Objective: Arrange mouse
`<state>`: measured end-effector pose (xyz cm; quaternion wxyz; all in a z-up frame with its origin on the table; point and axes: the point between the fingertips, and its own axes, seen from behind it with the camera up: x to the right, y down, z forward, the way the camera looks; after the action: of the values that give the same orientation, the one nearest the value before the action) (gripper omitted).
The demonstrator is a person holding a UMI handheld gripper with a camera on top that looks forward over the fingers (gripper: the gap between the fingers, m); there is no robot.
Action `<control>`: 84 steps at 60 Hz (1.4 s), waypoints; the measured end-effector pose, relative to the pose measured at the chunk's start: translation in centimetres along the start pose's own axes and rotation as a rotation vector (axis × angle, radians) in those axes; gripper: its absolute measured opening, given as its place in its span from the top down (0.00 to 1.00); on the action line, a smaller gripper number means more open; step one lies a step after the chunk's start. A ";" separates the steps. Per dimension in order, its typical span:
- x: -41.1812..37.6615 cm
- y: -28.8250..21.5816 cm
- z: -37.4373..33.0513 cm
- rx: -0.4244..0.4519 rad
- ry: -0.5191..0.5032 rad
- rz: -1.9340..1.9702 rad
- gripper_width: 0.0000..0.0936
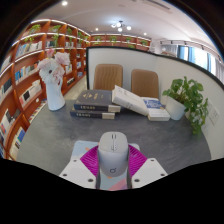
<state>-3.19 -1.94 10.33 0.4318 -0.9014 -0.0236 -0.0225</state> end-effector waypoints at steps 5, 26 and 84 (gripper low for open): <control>-0.7 4.3 2.7 -0.068 -0.023 0.013 0.62; -2.5 10.1 5.4 -0.122 -0.066 0.046 0.55; -1.0 -1.0 -17.6 0.020 0.047 0.051 0.07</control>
<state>-4.59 -15.04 22.06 0.4418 -0.8965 0.0092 -0.0326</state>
